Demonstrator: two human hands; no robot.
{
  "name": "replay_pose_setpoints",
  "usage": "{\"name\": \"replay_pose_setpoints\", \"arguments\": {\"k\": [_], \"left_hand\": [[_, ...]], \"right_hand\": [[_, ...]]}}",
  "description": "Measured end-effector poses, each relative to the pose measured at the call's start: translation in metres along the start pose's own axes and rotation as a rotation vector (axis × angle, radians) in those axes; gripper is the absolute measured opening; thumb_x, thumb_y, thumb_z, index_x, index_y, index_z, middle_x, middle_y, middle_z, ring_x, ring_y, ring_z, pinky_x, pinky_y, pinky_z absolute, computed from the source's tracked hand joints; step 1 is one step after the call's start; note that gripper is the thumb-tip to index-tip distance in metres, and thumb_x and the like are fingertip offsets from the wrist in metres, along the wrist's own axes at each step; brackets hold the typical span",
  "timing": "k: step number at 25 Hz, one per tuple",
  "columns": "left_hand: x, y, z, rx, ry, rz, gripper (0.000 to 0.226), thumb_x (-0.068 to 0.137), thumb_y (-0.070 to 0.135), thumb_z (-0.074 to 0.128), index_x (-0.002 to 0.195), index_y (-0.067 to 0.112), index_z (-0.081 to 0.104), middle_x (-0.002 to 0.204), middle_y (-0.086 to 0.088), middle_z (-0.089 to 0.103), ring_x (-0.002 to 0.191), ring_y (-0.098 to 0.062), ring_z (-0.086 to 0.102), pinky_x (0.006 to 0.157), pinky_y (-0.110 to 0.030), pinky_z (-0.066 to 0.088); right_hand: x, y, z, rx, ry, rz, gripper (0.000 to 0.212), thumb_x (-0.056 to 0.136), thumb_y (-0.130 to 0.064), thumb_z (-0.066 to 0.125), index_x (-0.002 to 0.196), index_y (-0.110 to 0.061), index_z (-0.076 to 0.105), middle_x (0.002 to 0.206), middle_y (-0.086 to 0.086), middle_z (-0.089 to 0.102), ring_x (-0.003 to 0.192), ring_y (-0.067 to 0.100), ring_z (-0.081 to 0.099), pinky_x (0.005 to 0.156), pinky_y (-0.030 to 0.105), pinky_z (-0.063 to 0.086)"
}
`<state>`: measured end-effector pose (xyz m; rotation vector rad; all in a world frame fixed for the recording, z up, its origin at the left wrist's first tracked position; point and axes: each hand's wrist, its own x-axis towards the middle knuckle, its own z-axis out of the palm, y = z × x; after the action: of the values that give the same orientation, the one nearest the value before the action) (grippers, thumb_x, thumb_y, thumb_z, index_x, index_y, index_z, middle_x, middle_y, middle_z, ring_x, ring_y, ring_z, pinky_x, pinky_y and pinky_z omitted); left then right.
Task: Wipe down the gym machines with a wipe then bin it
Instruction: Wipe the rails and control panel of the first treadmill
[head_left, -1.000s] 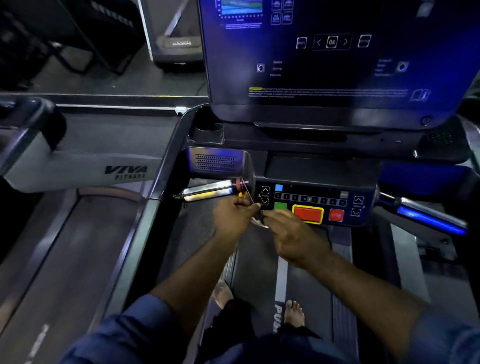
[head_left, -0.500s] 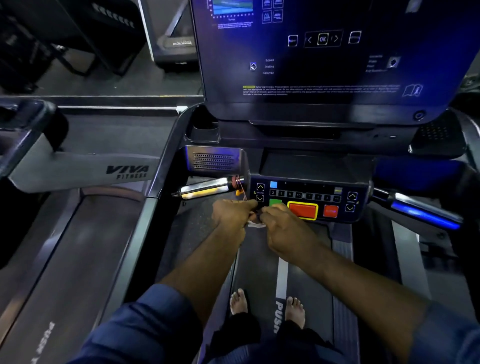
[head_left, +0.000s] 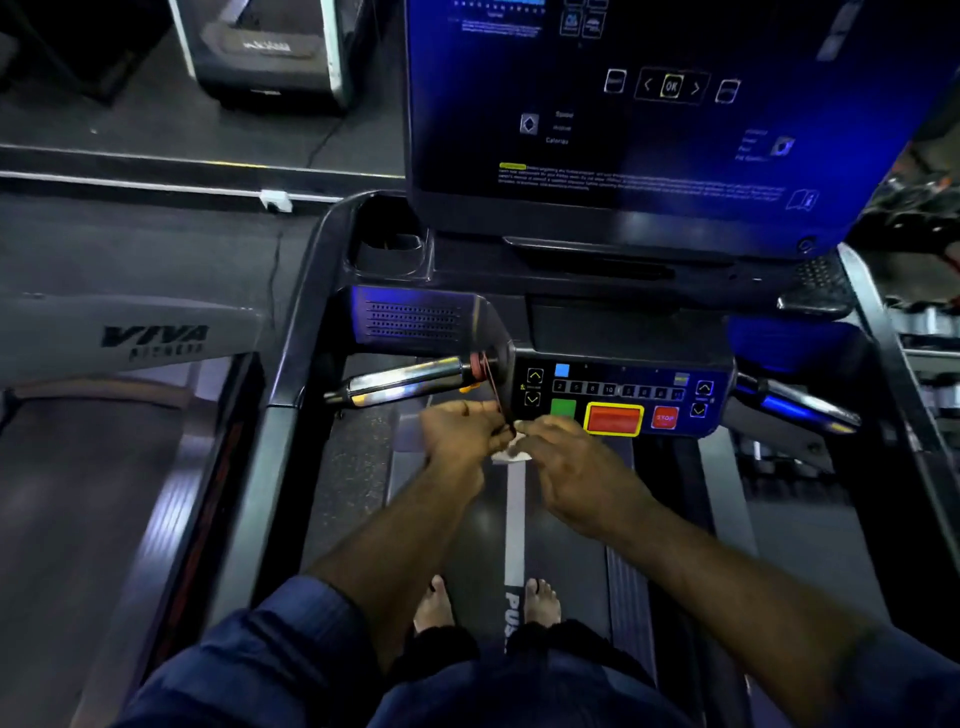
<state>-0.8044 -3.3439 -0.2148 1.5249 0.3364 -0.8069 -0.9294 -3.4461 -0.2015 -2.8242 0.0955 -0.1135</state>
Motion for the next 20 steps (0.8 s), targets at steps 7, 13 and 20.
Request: {"name": "replay_pose_setpoints", "arguments": {"k": [7,13,20], "left_hand": [[0.011,0.005,-0.020,0.006,-0.174,0.032,0.013,0.084,-0.014,0.074,0.082,-0.001,0.074,0.075,-0.017,0.075,0.066,-0.025,0.072,0.061,-0.028,0.061],[0.019,0.014,-0.032,0.094,-0.265,0.127,0.021,0.074,-0.005,0.089,0.077,0.014,0.080,0.088,-0.014,0.080,0.084,-0.032,0.076,0.078,-0.044,0.065],[0.027,0.038,-0.078,0.549,0.156,0.632,0.012,0.087,0.025,0.084,0.077,0.023,0.077,0.065,0.009,0.073,0.057,-0.003,0.066,0.059,-0.025,0.055]], "right_hand": [[0.013,-0.020,-0.017,0.125,0.057,0.177,0.032,0.093,-0.002,0.057,0.118,-0.011,0.075,0.117,0.007,0.074,0.104,0.021,0.066,0.096,0.031,0.052],[0.073,-0.024,-0.058,0.351,0.270,0.308,0.023,0.088,-0.009,0.057,0.094,-0.010,0.080,0.084,0.003,0.077,0.066,0.004,0.064,0.061,0.010,0.049],[0.174,-0.035,-0.052,0.506,0.274,0.150,0.013,0.084,-0.014,0.074,0.074,-0.012,0.065,0.070,-0.006,0.070,0.062,0.009,0.061,0.057,0.009,0.039]]}}
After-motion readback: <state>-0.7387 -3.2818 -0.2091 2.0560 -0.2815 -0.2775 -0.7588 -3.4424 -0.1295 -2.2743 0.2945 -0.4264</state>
